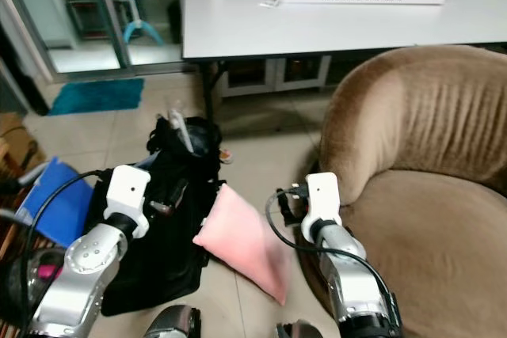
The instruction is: Move the pillow to the sofa from floor
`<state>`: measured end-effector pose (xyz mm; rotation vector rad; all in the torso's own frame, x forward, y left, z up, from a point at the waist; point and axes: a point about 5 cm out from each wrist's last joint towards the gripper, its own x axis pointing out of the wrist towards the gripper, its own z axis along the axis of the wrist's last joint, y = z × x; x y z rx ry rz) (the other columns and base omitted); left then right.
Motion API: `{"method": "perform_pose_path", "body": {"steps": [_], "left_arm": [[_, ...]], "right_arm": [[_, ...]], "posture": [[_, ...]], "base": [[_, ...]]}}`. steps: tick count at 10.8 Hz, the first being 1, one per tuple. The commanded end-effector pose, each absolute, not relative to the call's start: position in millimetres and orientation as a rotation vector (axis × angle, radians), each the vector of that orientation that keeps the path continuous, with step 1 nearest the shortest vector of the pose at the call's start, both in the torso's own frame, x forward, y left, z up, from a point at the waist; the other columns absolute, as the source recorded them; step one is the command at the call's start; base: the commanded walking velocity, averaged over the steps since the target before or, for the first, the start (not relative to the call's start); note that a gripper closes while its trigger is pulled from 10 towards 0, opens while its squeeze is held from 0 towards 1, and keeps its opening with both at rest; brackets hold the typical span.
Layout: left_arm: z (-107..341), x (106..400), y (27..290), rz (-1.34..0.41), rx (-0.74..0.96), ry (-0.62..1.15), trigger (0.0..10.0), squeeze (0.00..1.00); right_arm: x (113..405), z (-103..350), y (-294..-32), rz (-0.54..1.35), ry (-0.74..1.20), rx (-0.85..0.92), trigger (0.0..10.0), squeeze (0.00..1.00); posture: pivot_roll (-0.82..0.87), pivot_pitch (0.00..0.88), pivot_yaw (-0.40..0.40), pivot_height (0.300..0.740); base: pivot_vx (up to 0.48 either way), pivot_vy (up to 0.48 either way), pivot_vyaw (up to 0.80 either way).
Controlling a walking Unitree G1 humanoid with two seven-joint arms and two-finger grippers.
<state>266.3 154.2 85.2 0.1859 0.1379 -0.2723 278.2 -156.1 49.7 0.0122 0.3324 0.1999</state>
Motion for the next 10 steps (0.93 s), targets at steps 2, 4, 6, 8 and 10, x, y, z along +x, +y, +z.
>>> {"method": "perform_pose_path", "body": {"steps": [2, 4, 6, 8, 10], "left_arm": [[85.7, 268.3, 153.3, -0.275, 0.190, 0.141, 10.0, 0.00], [85.7, 268.3, 153.3, -0.276, 0.189, 0.141, 10.0, 0.00], [85.7, 268.2, 153.3, -0.278, 0.189, 0.141, 10.0, 0.00], [85.8, 268.3, 153.2, -0.281, 0.189, 0.141, 10.0, 0.00], [85.7, 267.7, 152.7, -0.284, 0.189, 0.141, 10.0, 0.00]], "right_arm": [[279.9, 52.1, -157.3, 0.204, 0.327, 0.010, 10.0, 0.00], [279.9, 52.5, -156.9, 0.206, 0.326, 0.010, 10.0, 0.00], [279.8, 52.3, -156.8, 0.204, 0.327, 0.012, 10.0, 0.00], [279.4, 51.7, -156.7, 0.198, 0.333, 0.020, 10.0, 0.00], [278.9, 51.1, -156.8, 0.198, 0.334, 0.027, 10.0, 0.00]], "posture": [[0.05, 0.000, 0.023, 0.679], [0.05, 0.000, 0.023, 0.679], [0.05, 0.000, 0.023, 0.679], [0.05, 0.000, 0.023, 0.679], [0.05, 0.000, 0.024, 0.679]], "base": [[0.246, 0.000, 0.00], [0.244, 0.000, 0.00], [0.268, 0.000, 0.00], [0.298, 0.000, 0.00], [0.306, 0.000, -0.73]]}}
